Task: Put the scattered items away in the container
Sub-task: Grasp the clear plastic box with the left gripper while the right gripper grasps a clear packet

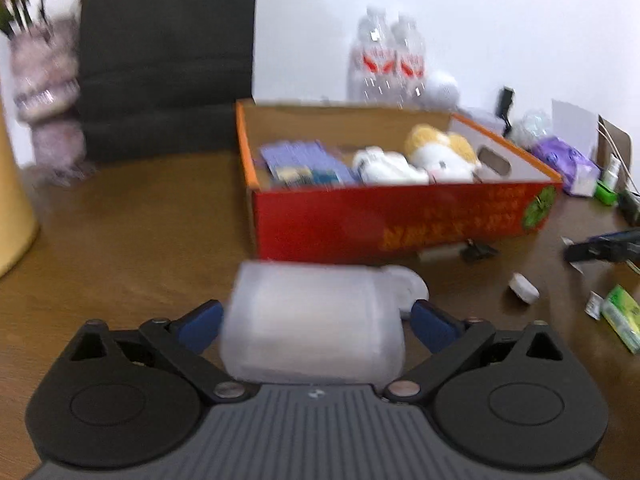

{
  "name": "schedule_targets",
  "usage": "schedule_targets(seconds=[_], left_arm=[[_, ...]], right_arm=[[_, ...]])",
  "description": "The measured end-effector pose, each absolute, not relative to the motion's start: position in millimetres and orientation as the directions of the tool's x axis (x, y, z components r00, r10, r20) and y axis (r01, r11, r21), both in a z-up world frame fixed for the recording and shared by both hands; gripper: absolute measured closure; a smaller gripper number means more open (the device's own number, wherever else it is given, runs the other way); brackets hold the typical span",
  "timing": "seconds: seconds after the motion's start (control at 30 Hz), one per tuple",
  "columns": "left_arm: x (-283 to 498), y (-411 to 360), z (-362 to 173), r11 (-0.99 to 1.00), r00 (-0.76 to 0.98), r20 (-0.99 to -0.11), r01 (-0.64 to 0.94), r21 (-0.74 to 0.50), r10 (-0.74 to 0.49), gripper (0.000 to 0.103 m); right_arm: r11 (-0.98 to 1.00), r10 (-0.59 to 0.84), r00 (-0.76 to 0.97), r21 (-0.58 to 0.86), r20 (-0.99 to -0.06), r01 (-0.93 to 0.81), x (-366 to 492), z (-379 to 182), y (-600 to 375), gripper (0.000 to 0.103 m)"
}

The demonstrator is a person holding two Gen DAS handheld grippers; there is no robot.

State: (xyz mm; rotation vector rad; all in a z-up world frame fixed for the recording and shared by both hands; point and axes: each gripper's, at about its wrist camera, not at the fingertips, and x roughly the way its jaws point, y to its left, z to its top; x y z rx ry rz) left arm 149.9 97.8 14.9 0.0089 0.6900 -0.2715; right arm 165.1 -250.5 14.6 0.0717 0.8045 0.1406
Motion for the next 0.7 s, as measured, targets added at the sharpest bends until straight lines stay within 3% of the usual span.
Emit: schedule_targets(seconds=[0.17, 0.23, 0.43, 0.53, 0.7], left_arm=[[140, 95, 17, 0.975, 0.748, -0.629, 0.206, -0.080, -0.210, 0.021], [130, 90, 22, 0.980, 0.772, -0.608, 0.191, -0.056, -0.185, 0.021], [86, 80, 47, 0.988, 0.833, -0.533, 0.148, -0.047, -0.150, 0.021], [50, 73, 59, 0.994, 0.864, -0.493, 0.090, -0.057, -0.107, 0.021], [-3, 57, 69, 0.984, 0.885, -0.448, 0.059, -0.167, -0.129, 0.021]], right_arm=[[0.995, 0.095, 0.691, 0.044, -0.717, -0.091, 173, 0, -242, 0.053], [0.992, 0.105, 0.705, 0.024, -0.702, -0.124, 169, 0, -238, 0.082], [0.978, 0.159, 0.708, 0.012, -0.688, -0.208, 154, 9, -224, 0.083], [0.970, 0.177, 0.762, -0.019, -0.623, -0.241, 127, 37, -214, 0.083], [0.942, 0.309, 0.759, 0.073, -0.573, -0.328, 62, 63, -201, 0.083]])
